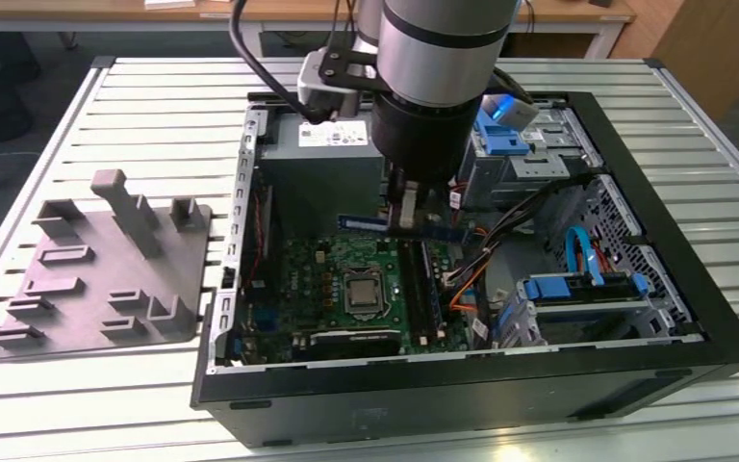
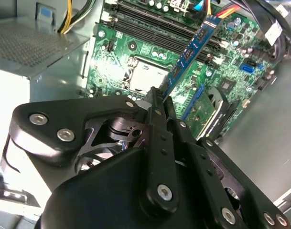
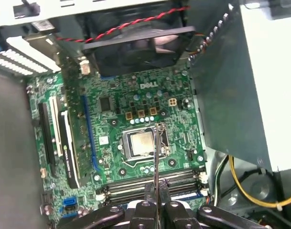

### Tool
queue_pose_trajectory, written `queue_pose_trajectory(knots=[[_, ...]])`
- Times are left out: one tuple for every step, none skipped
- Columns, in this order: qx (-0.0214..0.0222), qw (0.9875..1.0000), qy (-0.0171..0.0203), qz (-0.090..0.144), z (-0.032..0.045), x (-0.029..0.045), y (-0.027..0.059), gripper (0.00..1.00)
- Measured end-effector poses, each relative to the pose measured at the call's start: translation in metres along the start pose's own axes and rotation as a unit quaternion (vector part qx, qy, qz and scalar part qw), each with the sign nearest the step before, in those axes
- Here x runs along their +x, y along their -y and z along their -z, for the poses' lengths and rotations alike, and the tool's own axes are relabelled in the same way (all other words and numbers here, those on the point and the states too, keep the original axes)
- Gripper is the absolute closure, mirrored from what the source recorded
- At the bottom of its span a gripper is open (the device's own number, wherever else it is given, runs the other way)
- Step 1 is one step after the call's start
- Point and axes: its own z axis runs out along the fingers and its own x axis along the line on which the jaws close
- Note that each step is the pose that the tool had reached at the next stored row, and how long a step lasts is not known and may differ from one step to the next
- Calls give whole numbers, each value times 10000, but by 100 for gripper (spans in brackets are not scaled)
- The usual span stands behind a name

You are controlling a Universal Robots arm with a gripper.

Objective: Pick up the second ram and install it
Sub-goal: 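Insert the second ram into the second slot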

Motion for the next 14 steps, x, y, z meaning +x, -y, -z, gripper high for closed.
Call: queue_pose_trajectory(knots=[[2, 10000, 2, -63, 0, 0, 0, 86], [3, 9999, 5, -117, 0, 0, 0, 86], [5, 9999, 7, -167, -1, 0, 0, 86], [7, 9998, 9, -219, -1, 0, 0, 86], [8, 9996, 11, -269, -1, 0, 0, 86], [9, 9995, 13, -318, -1, 0, 0, 86], [11, 9993, 15, -367, -2, 0, 0, 86], [12, 9991, 16, -414, -2, 0, 0, 86], [14, 9990, 18, -457, -2, 0, 0, 86], [15, 9987, 19, -499, -2, 0, 0, 86], [17, 9985, 20, -543, -2, 0, 0, 86], [18, 9983, 22, -581, -2, 0, 0, 86], [19, 9981, 23, -618, -2, 0, 0, 86], [20, 9979, 24, -653, -2, 0, 0, 86]])
